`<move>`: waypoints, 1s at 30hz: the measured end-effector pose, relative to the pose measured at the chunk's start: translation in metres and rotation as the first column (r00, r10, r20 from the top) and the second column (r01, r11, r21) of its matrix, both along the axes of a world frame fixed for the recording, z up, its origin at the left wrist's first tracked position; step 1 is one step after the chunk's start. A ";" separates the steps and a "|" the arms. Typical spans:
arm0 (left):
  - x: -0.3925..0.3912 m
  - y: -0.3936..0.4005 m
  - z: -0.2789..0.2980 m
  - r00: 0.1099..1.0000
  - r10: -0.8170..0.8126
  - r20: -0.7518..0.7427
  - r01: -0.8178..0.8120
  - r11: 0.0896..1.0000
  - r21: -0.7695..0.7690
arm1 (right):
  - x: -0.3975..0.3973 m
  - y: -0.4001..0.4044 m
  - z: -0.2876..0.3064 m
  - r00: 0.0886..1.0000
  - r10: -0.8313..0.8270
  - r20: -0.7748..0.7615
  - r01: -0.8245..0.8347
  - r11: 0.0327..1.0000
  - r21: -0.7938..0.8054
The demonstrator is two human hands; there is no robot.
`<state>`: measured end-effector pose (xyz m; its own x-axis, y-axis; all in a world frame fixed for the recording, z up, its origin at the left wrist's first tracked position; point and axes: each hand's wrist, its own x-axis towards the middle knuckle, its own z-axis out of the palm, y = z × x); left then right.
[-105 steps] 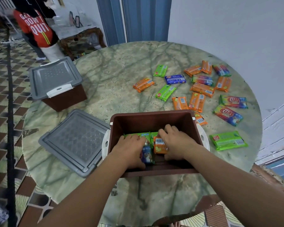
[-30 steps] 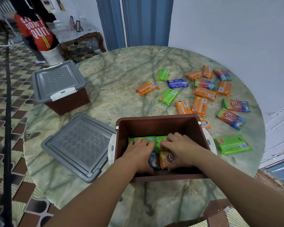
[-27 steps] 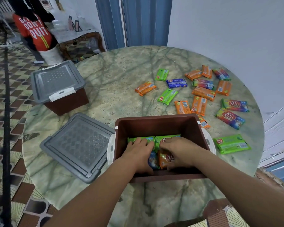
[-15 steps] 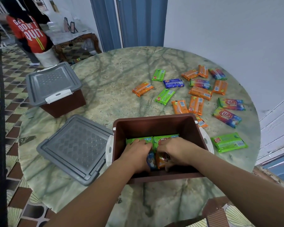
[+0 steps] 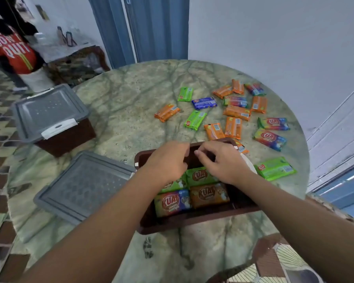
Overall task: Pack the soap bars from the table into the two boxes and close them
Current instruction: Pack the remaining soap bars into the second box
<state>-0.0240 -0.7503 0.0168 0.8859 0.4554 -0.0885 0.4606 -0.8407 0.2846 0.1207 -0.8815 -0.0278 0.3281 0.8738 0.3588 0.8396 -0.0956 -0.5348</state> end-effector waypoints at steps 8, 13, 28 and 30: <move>0.077 -0.019 0.033 0.983 -0.117 0.143 0.104 0.990 0.094 | 0.069 -0.019 0.032 0.896 -0.374 -0.240 0.387 0.922 0.006; 0.142 -0.040 0.029 0.980 -0.173 0.101 0.164 0.982 0.092 | 0.134 -0.043 0.015 0.896 -0.391 -0.211 0.313 0.892 -0.326; 0.259 -0.063 -0.038 0.836 -0.115 -0.536 0.218 0.967 0.134 | 0.211 -0.065 -0.026 0.983 0.134 0.129 0.059 0.435 -0.898; 0.262 -0.061 -0.044 0.807 -0.082 -0.586 0.185 0.975 0.119 | 0.213 -0.064 -0.032 0.983 0.066 0.170 0.102 0.571 -0.815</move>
